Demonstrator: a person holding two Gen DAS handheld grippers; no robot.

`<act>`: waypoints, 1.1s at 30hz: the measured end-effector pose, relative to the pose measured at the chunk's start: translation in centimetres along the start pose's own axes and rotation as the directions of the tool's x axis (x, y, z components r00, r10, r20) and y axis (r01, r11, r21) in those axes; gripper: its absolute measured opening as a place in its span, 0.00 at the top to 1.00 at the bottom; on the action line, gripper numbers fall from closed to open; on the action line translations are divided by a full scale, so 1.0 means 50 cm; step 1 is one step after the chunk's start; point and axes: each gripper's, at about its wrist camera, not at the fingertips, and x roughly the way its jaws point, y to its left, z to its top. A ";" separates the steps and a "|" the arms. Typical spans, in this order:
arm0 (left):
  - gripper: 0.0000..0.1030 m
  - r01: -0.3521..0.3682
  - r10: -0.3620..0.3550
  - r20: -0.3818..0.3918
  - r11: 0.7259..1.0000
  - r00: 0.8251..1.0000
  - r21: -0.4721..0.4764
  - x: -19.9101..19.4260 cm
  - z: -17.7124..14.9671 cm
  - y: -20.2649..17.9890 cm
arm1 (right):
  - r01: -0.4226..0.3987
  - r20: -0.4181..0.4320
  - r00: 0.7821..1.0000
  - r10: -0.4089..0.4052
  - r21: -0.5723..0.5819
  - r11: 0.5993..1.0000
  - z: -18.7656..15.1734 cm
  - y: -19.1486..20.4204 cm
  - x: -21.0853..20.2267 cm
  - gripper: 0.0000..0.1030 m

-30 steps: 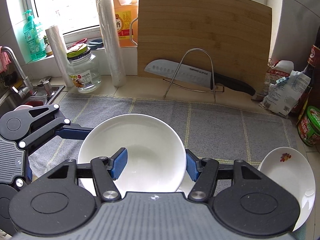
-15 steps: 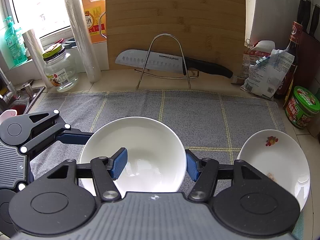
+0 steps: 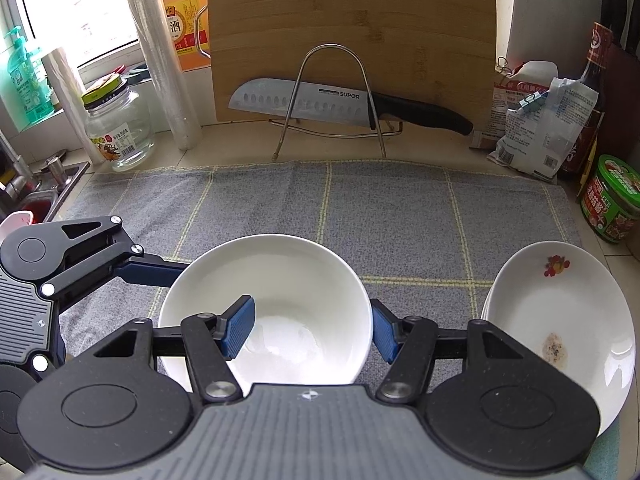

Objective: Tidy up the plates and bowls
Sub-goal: 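Lower the bowl into the nested bowls and open both grippers, then grasp the three-bowl stack with both grippers from opposite sides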

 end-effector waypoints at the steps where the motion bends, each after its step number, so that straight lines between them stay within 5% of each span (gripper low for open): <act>1: 0.11 0.000 0.000 -0.001 1.000 1.000 0.001 -0.001 0.000 0.000 | 0.000 -0.002 1.000 0.000 -0.001 1.000 0.000 0.000 0.001 0.35; 13: 0.09 0.012 -0.012 -0.011 0.999 1.000 0.033 -0.002 -0.002 -0.004 | -0.010 -0.002 1.000 0.010 -0.002 1.000 -0.006 0.002 0.002 0.33; 24: 0.04 -0.019 0.018 0.023 1.000 1.000 0.021 -0.052 -0.028 0.004 | -0.010 0.042 0.999 0.010 0.019 1.000 -0.018 0.008 -0.018 0.03; 33: 0.02 -0.047 0.047 -0.006 0.999 0.999 0.014 -0.064 -0.073 0.015 | -0.028 0.118 0.993 0.028 -0.002 1.000 -0.072 0.005 -0.071 0.00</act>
